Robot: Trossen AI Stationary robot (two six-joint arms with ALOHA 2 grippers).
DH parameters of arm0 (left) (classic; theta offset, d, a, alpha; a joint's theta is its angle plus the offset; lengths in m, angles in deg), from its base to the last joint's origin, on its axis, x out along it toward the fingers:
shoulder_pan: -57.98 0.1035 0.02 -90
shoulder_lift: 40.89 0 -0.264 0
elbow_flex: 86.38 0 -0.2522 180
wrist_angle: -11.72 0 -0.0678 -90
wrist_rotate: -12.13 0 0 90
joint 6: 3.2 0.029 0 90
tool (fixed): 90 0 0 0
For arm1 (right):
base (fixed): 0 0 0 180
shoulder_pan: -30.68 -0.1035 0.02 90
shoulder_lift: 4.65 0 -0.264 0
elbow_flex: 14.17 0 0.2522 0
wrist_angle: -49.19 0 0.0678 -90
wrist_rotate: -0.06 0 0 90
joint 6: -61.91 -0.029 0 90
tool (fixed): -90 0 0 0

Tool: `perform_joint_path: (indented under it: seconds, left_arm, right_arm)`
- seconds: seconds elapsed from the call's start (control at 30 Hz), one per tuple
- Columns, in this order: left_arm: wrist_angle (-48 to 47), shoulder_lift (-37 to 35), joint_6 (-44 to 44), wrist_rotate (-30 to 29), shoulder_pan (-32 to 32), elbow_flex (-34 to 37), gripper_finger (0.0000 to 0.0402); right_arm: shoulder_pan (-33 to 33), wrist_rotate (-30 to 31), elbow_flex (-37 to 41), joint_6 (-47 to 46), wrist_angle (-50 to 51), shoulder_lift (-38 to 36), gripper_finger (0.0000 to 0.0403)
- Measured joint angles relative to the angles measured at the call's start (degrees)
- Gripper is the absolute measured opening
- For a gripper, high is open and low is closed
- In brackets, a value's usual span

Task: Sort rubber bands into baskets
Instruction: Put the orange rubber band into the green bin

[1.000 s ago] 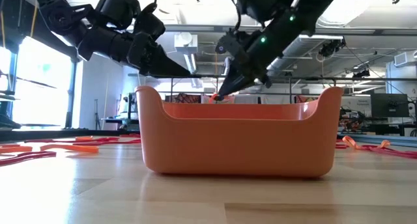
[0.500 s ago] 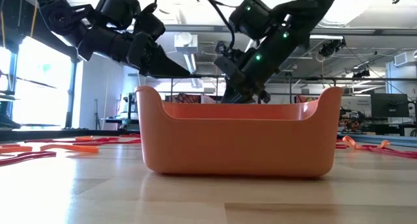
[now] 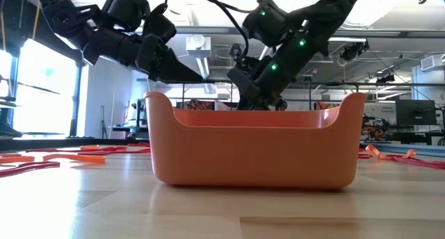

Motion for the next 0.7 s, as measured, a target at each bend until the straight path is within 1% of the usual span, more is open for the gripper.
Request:
perform_joint_path:
  seconds: [0.27, 0.33, 0.4, 0.5, 0.57, 0.63, 0.7]
  left_arm:
    - [0.0, 0.0, 0.0, -0.5, 0.0, 0.0, 0.005]
    - [0.0, 0.0, -0.5, -0.5, 0.0, 0.0, 0.005]
    - [0.0, 0.0, -1.1, -0.5, 0.0, 0.0, 0.005]
    - [0.0, 0.0, -1.5, -0.5, 0.0, 0.0, 0.005]
    - [0.0, 0.0, -1.5, -0.5, 0.0, 0.0, 0.005]
    - [0.1, 0.0, -1.5, -0.5, 0.0, 0.0, 0.005]
    - [0.1, 0.0, -1.5, -0.5, 0.0, 0.0, 0.005]
  right_arm:
    - [0.0, 0.1, 0.0, -3.6, -1.6, 0.0, 0.0083]
    - [-0.1, 0.3, 0.0, -2.8, -1.6, 0.0, 0.0098]
    - [-0.6, 0.8, 0.0, 0.5, -1.4, 0.0, 0.0107]
    - [-2.3, 2.4, 0.0, 6.0, -0.7, -0.6, 0.0102]
    - [-3.5, 2.9, -1.4, 7.7, 3.0, -1.7, 0.0087]
    - [-4.9, 2.8, -4.0, 6.9, 10.0, -3.1, 0.0064]
    - [-6.6, 3.0, -7.4, 4.7, 19.8, -4.3, 0.0039]
